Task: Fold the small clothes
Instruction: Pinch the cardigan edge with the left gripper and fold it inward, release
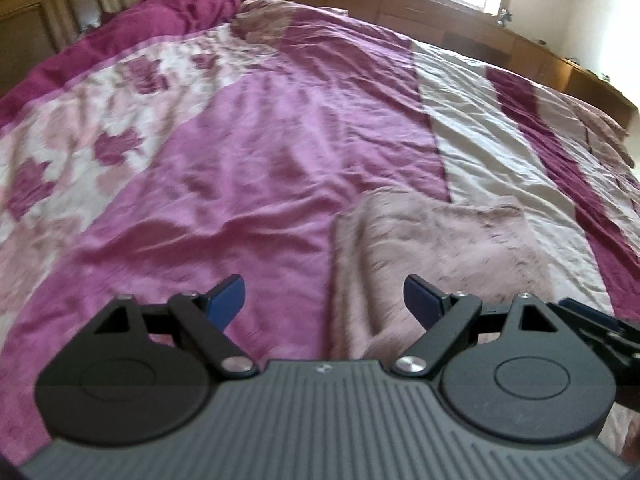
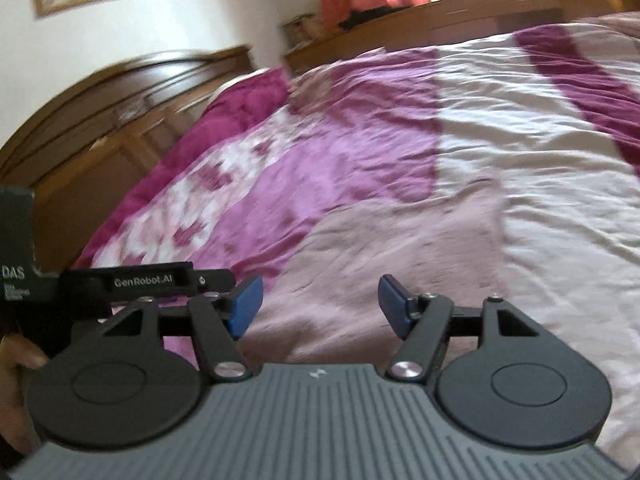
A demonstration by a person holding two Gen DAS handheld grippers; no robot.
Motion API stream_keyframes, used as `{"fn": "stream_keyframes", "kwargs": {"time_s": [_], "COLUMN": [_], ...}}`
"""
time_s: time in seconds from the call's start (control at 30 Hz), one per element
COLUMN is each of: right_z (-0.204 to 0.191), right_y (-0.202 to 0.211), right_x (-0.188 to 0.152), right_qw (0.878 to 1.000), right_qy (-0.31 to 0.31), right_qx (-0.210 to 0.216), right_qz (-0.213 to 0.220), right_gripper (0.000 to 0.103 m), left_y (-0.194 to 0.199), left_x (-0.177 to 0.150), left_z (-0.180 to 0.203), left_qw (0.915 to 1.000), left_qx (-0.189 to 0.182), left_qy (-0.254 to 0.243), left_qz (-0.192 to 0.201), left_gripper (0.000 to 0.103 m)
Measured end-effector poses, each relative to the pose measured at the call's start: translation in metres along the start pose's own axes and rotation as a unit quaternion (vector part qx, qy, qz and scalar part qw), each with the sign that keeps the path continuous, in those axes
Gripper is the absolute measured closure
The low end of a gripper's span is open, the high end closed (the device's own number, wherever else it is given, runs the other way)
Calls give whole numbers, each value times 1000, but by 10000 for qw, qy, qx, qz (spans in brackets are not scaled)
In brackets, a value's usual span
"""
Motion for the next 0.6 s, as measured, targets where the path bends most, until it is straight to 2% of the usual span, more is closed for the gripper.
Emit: {"fn": "stream_keyframes", "kwargs": {"time_s": [0.1,0.3,0.37,0.4,0.43,0.5,0.6], "right_z": [28,78,88,91,95,98,99], "right_y": [3,-3,-6,-8,-11,-19,-29], "right_x": [3,-2,-6,-8,-10,-14,-21], "right_qw": [9988,9932,9918,9913,9908,9899,9895], "right_qy": [-372,-913,-1015,-1047,-1076,-1130,-1225], "right_qx": [-298,-728,-778,-797,-814,-836,-734], "right_qz": [97,-9,-63,-83,-104,-167,-244], "right_gripper": [32,31,31,31,31,31,31], "left_y": [-26,-79,-89,-94,-97,-103,-99], "left_x": [6,9,10,10,9,5,5], "left_z": [13,24,25,26,28,32,35], "left_qw": [9999,9997,9997,9996,9995,9983,9991], "left_qx": [-107,-166,-178,-203,-236,-457,-385], "left_qy": [-42,12,19,17,33,116,-77], "left_qz": [-38,-174,-164,-176,-219,-353,-153], "left_gripper": [15,16,21,31,50,75,88]}}
Point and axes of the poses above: each gripper's, at about its wrist camera, not at the fingertips, and y roughly against the way its jaws point, z to its right, x to its top, the point moved 9 cm from there along -y, roughly the way its jaws point, and after that the axes turned 7 degrees about -x, right-handed, at the moved point
